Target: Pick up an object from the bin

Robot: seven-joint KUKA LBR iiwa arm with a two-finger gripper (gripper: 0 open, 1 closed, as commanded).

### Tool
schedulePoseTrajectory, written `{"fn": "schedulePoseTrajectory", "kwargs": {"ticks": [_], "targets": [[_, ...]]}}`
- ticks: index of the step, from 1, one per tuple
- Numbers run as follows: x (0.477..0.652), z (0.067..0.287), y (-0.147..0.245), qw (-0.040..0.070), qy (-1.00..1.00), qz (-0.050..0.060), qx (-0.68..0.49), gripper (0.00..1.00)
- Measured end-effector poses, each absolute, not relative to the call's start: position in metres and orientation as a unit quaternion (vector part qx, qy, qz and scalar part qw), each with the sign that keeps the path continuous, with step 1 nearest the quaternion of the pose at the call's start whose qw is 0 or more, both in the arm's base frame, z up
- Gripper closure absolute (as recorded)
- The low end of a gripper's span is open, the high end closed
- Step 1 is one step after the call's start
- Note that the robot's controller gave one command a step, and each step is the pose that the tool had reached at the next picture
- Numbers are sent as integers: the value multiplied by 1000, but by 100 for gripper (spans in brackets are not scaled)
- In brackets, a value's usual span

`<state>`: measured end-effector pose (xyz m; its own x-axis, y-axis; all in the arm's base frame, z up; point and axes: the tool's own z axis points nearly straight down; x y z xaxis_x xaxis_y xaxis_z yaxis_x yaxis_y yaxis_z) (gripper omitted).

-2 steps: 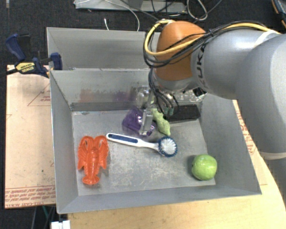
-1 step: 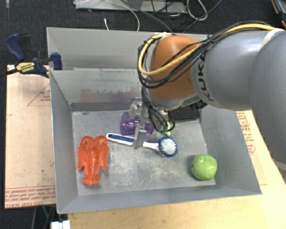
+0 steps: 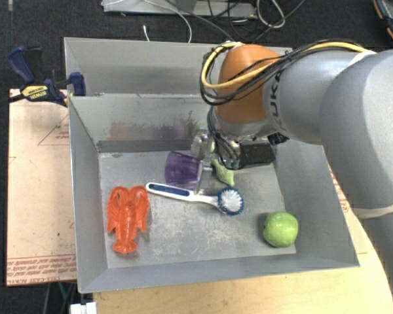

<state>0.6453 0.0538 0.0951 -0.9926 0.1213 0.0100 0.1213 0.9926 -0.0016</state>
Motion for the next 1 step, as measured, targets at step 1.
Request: {"fn": "schedulePoseTrajectory", "kwargs": {"ticks": [1], "targets": [[572,93,-34,-11,-1000,-5,5,0]]}}
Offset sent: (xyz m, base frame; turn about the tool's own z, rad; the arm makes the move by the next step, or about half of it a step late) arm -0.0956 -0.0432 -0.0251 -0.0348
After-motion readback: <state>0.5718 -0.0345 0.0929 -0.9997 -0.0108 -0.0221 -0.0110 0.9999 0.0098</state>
